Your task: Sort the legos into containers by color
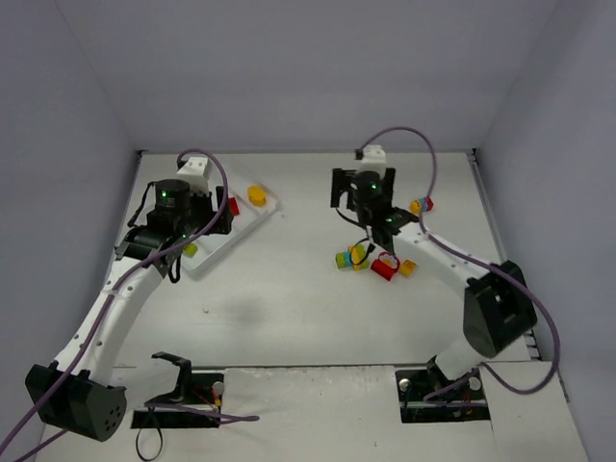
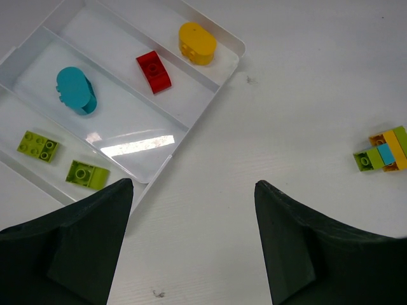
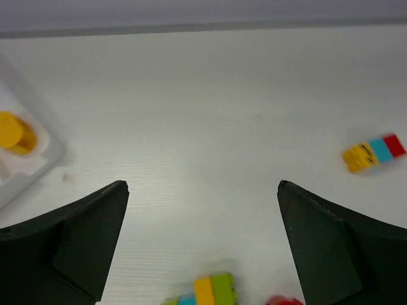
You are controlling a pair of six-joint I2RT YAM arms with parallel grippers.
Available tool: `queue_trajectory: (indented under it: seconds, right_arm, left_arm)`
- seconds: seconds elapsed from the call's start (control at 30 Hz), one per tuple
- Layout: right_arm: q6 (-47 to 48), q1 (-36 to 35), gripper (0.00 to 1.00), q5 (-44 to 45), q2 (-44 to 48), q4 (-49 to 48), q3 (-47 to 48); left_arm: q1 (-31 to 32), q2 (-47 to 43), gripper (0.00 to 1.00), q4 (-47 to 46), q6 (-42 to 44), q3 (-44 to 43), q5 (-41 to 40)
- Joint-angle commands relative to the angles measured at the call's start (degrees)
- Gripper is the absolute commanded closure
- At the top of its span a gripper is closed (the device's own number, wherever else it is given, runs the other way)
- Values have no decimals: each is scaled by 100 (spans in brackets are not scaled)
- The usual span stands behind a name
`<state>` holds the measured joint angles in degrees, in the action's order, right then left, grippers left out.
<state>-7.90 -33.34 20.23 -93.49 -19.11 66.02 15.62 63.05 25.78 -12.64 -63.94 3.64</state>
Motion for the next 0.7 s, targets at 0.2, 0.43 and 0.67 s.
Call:
queue_trajectory:
  seconds: [0.2, 0.43, 0.67]
  right_arm:
    - [-2989, 987, 0, 1238, 2168, 2331, -1609]
    - [-3876, 1488, 6, 1326, 2046, 3177, -1873]
    - [-3912, 2147, 26, 852, 1352, 3212, -1830]
  left_arm:
    - [-41, 85, 29, -328, -133, -154, 348]
    - [-41, 111, 29, -319, -159, -162, 418]
    - [-41, 147, 29, -293, -168, -162, 418]
